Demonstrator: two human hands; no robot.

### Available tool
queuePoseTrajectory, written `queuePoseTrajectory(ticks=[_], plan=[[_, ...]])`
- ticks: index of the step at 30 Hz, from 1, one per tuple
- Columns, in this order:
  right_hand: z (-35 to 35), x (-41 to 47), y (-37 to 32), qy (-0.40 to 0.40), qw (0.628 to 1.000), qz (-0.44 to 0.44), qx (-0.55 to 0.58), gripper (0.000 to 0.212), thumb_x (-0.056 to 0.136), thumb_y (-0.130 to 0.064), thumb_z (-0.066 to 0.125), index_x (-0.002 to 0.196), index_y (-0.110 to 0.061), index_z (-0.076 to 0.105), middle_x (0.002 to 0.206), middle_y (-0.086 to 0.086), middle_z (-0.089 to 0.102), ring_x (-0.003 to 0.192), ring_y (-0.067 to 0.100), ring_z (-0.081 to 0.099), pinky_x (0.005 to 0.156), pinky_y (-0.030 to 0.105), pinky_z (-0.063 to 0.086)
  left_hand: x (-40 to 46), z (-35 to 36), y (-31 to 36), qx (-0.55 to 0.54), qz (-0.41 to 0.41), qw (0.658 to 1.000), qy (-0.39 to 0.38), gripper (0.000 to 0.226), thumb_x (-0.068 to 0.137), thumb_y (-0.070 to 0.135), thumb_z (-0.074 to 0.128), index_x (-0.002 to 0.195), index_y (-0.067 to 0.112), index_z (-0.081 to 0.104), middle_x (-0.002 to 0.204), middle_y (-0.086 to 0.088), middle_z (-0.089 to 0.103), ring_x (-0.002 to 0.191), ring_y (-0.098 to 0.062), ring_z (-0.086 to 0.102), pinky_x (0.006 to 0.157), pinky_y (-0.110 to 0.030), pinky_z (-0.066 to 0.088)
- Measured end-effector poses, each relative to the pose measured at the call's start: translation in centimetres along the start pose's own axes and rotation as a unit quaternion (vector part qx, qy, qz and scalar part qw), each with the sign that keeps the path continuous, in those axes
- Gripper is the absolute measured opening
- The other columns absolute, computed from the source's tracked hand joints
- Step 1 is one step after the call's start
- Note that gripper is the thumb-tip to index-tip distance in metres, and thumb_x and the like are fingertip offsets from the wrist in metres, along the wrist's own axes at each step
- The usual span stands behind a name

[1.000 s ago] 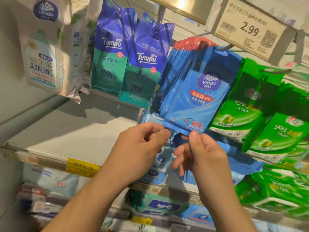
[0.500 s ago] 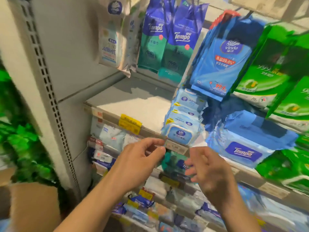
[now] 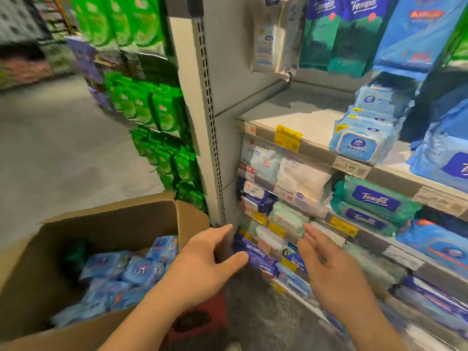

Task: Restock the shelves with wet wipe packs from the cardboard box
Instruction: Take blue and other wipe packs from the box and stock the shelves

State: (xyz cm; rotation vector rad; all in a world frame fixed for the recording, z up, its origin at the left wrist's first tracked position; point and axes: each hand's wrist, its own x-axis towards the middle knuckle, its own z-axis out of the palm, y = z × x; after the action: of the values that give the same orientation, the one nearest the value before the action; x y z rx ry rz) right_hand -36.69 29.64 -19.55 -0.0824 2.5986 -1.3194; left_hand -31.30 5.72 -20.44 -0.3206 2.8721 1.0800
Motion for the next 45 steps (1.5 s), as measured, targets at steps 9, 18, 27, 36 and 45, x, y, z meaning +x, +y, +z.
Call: queuePoseTrajectory(ticks=[9,18,27,36,45], plan=[[9.9,-2.5,-5.7,-0.111,0.991,-0.012,-0.075,0.051,0.101,-0.060,0.041,0.151,-0.055,0.035,0.154,-0.026,0.041,0.141,0.010,0.044,0.109,0.032,0.037,-7.1,-5.7,-10.9,-0.054,-0.109,0.990,0.068,0.083,0.084,0.079,0.051,0.156,0.040,0.035,0.156,0.027,0.034,0.143,0.004,0.030,0.119,-0.025,0.027],[25.9,-2.7,-14.1,-0.189,0.967,-0.063,-0.159,0.055,0.102,-0.058,0.042,0.155,-0.048,0.031,0.150,-0.015,0.052,0.131,0.013,0.052,0.098,0.031,0.044,-12.1,-13.1,-27.7,-0.131,-0.238,0.954,0.130,0.064,0.095,0.052,0.063,0.152,0.026,0.047,0.156,0.008,0.047,0.144,-0.010,0.041,0.113,-0.024,0.029],[41.1,-2.8,-21.0,-0.214,0.961,-0.075,-0.158,0.043,0.097,-0.053,0.056,0.139,-0.045,0.050,0.135,-0.014,0.063,0.126,0.010,0.059,0.100,0.028,0.047,-14.0,-21.3,-42.2,-0.268,-0.320,0.894,0.159,0.061,0.098,0.057,0.056,0.151,0.027,0.049,0.152,0.006,0.050,0.123,-0.004,0.045,0.103,-0.028,0.035],[50.9,0.2,-23.4,-0.269,0.950,-0.043,-0.152,0.040,0.100,-0.046,0.057,0.138,-0.036,0.054,0.105,-0.022,0.067,0.090,-0.010,0.061,0.076,0.015,0.042,-11.7,-22.1,-47.5,-0.297,-0.343,0.878,0.157,0.058,0.097,0.059,0.053,0.150,0.035,0.048,0.148,0.014,0.051,0.128,-0.005,0.048,0.104,-0.028,0.037],[69.1,8.4,-21.2,-0.339,0.933,0.015,-0.124,0.035,0.098,-0.045,0.060,0.125,-0.024,0.055,0.093,-0.011,0.066,0.077,0.007,0.069,0.067,0.027,0.056,-9.7,-17.0,-52.5,-0.283,-0.397,0.858,0.161,0.072,0.085,0.077,0.045,0.146,0.039,0.051,0.139,0.028,0.053,0.120,0.015,0.047,0.089,0.001,0.030]])
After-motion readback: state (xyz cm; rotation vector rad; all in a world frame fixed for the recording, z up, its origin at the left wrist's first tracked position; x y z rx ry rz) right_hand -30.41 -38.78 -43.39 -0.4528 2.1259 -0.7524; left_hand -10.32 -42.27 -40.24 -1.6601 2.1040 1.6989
